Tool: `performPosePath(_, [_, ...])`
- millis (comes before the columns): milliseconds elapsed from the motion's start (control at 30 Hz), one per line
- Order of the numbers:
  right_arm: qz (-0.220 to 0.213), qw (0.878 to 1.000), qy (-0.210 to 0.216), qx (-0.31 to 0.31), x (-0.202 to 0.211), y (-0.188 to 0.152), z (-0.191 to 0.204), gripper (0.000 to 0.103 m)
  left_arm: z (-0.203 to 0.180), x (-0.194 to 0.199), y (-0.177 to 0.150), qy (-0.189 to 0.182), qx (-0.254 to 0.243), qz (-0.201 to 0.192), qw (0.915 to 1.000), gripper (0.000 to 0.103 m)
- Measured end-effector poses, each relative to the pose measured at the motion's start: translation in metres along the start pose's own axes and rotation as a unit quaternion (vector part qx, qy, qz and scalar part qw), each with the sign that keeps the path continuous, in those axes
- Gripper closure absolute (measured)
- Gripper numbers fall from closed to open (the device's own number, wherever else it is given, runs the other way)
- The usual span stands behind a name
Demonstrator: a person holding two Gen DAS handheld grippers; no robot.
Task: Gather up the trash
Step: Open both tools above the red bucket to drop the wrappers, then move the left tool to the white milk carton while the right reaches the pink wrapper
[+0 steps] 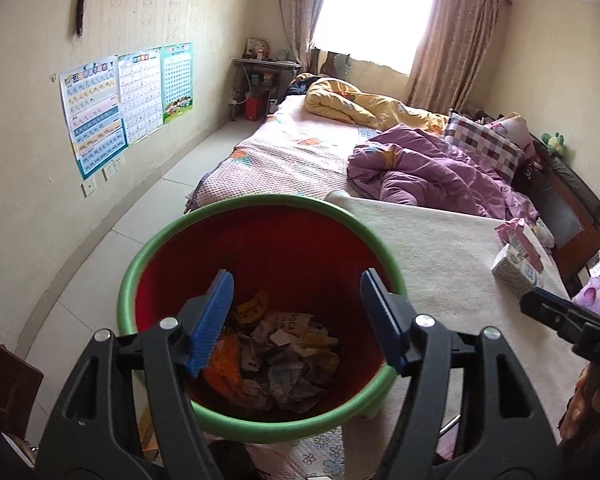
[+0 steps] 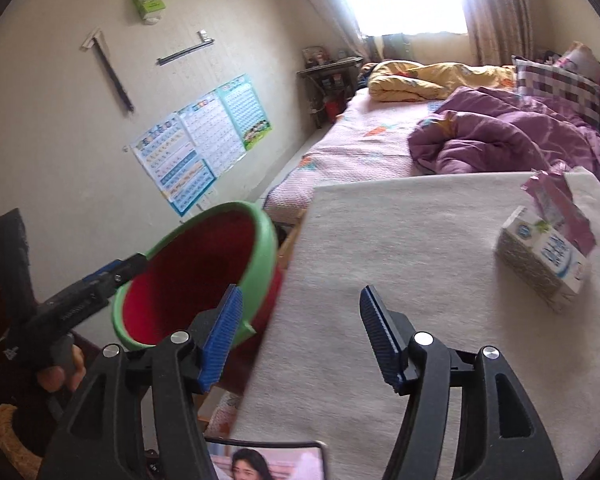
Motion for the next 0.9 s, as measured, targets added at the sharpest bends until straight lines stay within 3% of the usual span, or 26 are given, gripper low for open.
performPosePath(167, [-0.029, 0.996, -0.081, -0.02, 0.05, 0.008, -0.079, 0.042, -0.057, 0.01, 0.004, -0.033, -0.019, -0.005, 0.9993, 0.038])
performPosePath(233, [-0.04, 0.994, -0.101, -0.029, 0.065, 0.019, -0.113, 0.038, -0.078, 0.014, -0.002, -0.043, -0.021, 0.006, 0.9988, 0.038])
performPosePath(300, [-0.039, 0.992, -0.114, -0.036, 0.07, 0.034, -0.145, 0.027, -0.1, 0.018, -0.01, -0.05, -0.025, 0.016, 0.9983, 0.035])
performPosePath(500, [0.003, 0.991, -0.132, -0.013, 0.045, 0.074, -0.217, 0.027, -0.146, 0.02, -0.043, -0.05, -0.019, 0.064, 0.9965, 0.032])
performPosePath(633, [0.051, 0.99, -0.127, -0.013, 0.013, 0.076, -0.25, 0.028, -0.17, 0.025, -0.058, -0.042, -0.023, 0.084, 0.9953, 0.031])
performPosePath(667, [0.059, 0.991, -0.123, -0.015, 0.008, 0.074, -0.257, 0.037, -0.177, 0.027, -0.062, -0.038, -0.026, 0.086, 0.9952, 0.031])
performPosePath(700, [0.067, 0.991, -0.116, -0.017, 0.005, 0.071, -0.261, 0.061, -0.183, 0.029, -0.064, -0.036, -0.029, 0.089, 0.9949, 0.031])
performPosePath(733, [0.072, 0.992, -0.102, -0.022, 0.005, 0.068, -0.263, 0.069, -0.189, 0.03, -0.065, -0.035, -0.032, 0.091, 0.9948, 0.031])
performPosePath(900, [0.08, 0.996, -0.043, -0.022, 0.026, 0.047, -0.257, 0.071, -0.222, 0.026, -0.061, -0.04, -0.041, 0.099, 0.9934, 0.03])
Point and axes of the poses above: each gripper's, at about its wrist camera, not at the fingertips, and x roughly against the way its jaws point, z to its left, y to its top, the point moved 4 cm from there along -x, roughly the way its jaws point, and after that the axes turned 14 degrees about y, right-handed, at the moved point
